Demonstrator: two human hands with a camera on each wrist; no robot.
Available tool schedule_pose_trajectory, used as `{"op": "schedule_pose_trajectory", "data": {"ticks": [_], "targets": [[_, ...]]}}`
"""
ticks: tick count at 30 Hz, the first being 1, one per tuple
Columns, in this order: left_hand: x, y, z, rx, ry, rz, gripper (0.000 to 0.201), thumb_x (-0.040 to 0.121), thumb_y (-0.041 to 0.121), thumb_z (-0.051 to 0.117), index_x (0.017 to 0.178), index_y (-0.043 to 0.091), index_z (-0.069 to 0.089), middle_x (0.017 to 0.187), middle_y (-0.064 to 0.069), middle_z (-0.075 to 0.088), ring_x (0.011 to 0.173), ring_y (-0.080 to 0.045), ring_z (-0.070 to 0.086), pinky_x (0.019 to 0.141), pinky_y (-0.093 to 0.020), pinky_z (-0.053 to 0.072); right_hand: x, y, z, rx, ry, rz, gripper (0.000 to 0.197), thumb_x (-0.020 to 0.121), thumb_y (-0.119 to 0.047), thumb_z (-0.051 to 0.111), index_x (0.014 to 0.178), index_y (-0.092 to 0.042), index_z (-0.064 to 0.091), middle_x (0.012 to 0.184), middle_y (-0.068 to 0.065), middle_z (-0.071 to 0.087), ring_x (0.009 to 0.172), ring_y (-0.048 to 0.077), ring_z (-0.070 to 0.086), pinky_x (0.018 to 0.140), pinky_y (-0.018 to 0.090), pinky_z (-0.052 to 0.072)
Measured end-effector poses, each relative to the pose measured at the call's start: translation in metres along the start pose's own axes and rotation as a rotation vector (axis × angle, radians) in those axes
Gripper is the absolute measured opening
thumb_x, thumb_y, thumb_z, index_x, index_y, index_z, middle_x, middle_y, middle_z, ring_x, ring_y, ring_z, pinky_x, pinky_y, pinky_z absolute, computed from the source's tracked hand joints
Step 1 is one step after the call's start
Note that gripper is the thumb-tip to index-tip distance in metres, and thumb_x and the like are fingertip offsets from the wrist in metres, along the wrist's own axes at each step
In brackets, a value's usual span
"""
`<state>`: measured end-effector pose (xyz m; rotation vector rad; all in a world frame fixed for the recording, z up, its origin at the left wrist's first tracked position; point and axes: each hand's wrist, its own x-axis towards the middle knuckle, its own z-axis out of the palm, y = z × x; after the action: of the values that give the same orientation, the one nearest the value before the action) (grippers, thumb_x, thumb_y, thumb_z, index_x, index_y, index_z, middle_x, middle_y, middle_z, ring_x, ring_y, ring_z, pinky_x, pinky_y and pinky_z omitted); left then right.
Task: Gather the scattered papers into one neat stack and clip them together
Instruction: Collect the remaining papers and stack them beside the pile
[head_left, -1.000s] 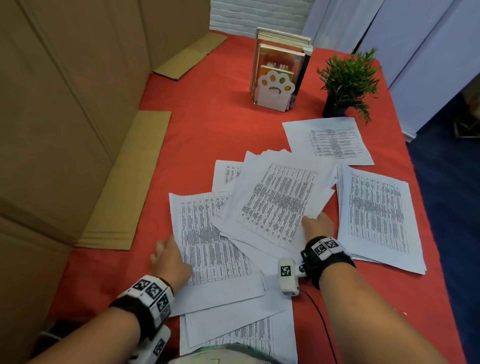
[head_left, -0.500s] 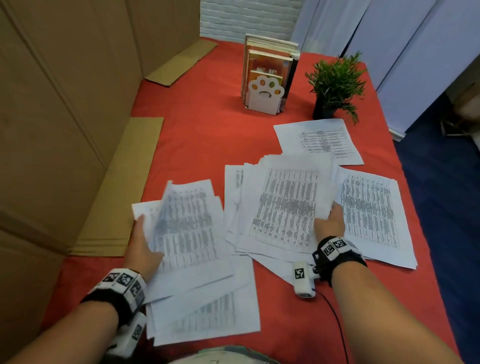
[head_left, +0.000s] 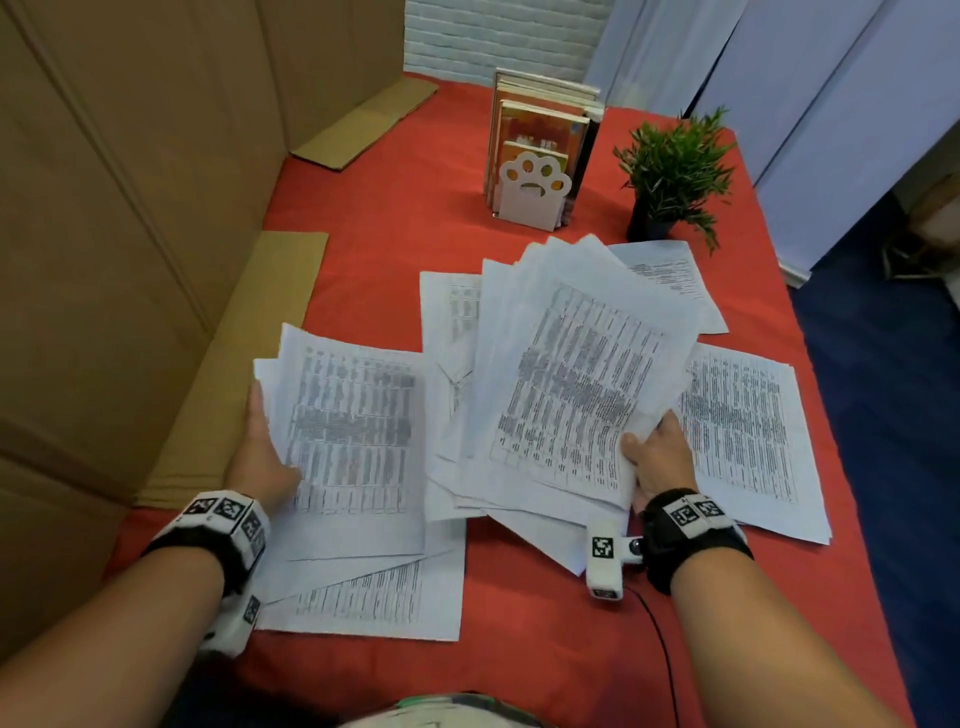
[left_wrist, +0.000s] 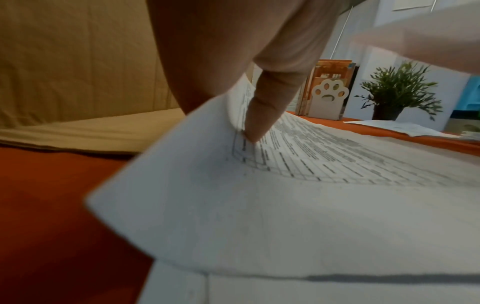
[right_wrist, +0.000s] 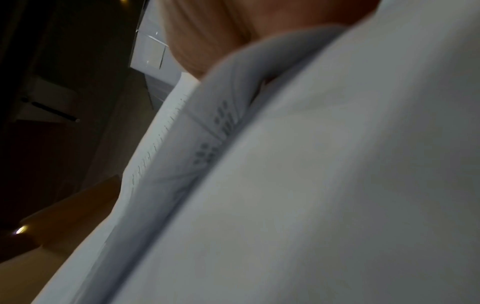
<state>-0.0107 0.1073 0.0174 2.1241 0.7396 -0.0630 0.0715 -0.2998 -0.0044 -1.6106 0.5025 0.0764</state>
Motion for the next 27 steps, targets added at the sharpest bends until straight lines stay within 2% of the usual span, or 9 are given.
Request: {"op": "schedule_pose_trajectory", "data": {"ticks": [2, 5, 7, 10, 12, 14, 19, 24, 27], "targets": [[0.004, 0.003, 0.008, -0.104, -0.079, 0.02, 0.099, 0.081, -0.005, 0.057, 0.146, 0.039, -0.004, 0.151, -0.009, 0.031, 0.126, -0.035, 0.046, 0.098, -0.045, 0.043, -0.008, -0.003, 0.014, 0.058, -0.095, -0.013, 0.064, 0.079, 0.017, 0.047, 0.111, -0.037, 0.059, 0.117, 0.005, 0.067, 0.111, 0.031, 0.062, 0.097, 0.056, 0.045], [0.002, 0.009, 0.028, -0.326, -0.152, 0.031, 0.067, 0.095, 0.031, 0.045, 0.147, 0.035, 0.002, 0.158, 0.002, 0.014, 0.144, -0.022, 0.02, 0.115, -0.046, 0.022, -0.022, 0.008, 0.038, 0.02, -0.171, -0.032, 0.06, 0.075, 0.017, 0.046, 0.11, -0.028, 0.062, 0.114, 0.01, 0.068, 0.108, 0.033, 0.063, 0.094, 0.057, 0.048], [-0.005, 0.014, 0.045, -0.474, -0.219, -0.022, 0.059, 0.094, 0.047, 0.037, 0.146, 0.035, 0.012, 0.155, 0.003, 0.025, 0.141, -0.021, 0.028, 0.114, -0.046, 0.025, -0.03, 0.015, 0.053, -0.08, -0.246, -0.035, 0.059, 0.073, 0.011, 0.045, 0.116, -0.027, 0.061, 0.116, 0.006, 0.068, 0.107, 0.027, 0.064, 0.096, 0.052, 0.049], [-0.014, 0.02, 0.06, -0.515, -0.269, -0.088, 0.069, 0.083, 0.033, 0.064, 0.141, 0.032, 0.026, 0.133, 0.004, 0.051, 0.12, -0.022, 0.052, 0.104, -0.049, 0.04, -0.03, 0.013, 0.069, -0.379, -0.323, -0.121, 0.049, 0.081, 0.005, 0.041, 0.12, -0.02, 0.058, 0.116, 0.005, 0.064, 0.109, 0.023, 0.059, 0.099, 0.037, 0.045], [-0.012, 0.02, 0.065, -0.421, -0.265, -0.102, 0.093, 0.073, 0.01, 0.076, 0.143, 0.03, 0.019, 0.129, 0.003, 0.05, 0.117, -0.023, 0.051, 0.103, -0.05, 0.041, -0.016, 0.005, 0.072, -0.664, -0.249, -0.239, 0.041, 0.087, -0.003, 0.045, 0.125, -0.015, 0.054, 0.117, 0.013, 0.056, 0.113, 0.028, 0.051, 0.1, 0.034, 0.041], [-0.011, 0.019, 0.068, -0.345, -0.264, -0.11, 0.099, 0.072, 0.001, 0.074, 0.145, 0.029, 0.014, 0.13, -0.001, 0.048, 0.118, -0.025, 0.05, 0.104, -0.048, 0.04, 0.005, -0.006, 0.069, -0.816, -0.175, -0.262, 0.048, 0.089, -0.008, 0.048, 0.137, -0.014, 0.045, 0.132, 0.014, 0.047, 0.124, 0.03, 0.043, 0.108, 0.033, 0.033], [-0.008, 0.015, 0.071, -0.304, -0.264, -0.083, 0.096, 0.073, 0.002, 0.073, 0.145, 0.024, 0.014, 0.137, -0.006, 0.047, 0.117, -0.023, 0.05, 0.103, -0.044, 0.04, 0.059, -0.026, 0.059, -1.021, -0.155, -0.224, 0.053, 0.088, -0.01, 0.05, 0.14, -0.019, 0.04, 0.151, 0.005, 0.031, 0.136, 0.03, 0.031, 0.113, 0.039, 0.028], [-0.005, 0.007, 0.072, -0.311, -0.281, -0.073, 0.094, 0.073, 0.003, 0.074, 0.144, 0.026, 0.017, 0.133, -0.003, 0.051, 0.119, -0.025, 0.052, 0.102, -0.048, 0.042, 0.089, -0.029, 0.065, -1.204, -0.208, -0.138, 0.064, 0.085, -0.022, 0.053, 0.142, -0.039, 0.029, 0.158, 0.001, 0.013, 0.142, 0.034, 0.015, 0.116, 0.048, 0.02], [-0.005, 0.005, 0.073, -0.289, -0.278, -0.051, 0.092, 0.072, 0.006, 0.075, 0.143, 0.025, 0.019, 0.132, 0.0, 0.051, 0.118, -0.023, 0.052, 0.103, -0.046, 0.042, 0.099, -0.034, 0.071, -1.259, -0.193, -0.14, 0.059, 0.086, -0.032, 0.051, 0.139, -0.047, 0.028, 0.159, -0.002, 0.003, 0.144, 0.034, 0.006, 0.117, 0.053, 0.013]]}}
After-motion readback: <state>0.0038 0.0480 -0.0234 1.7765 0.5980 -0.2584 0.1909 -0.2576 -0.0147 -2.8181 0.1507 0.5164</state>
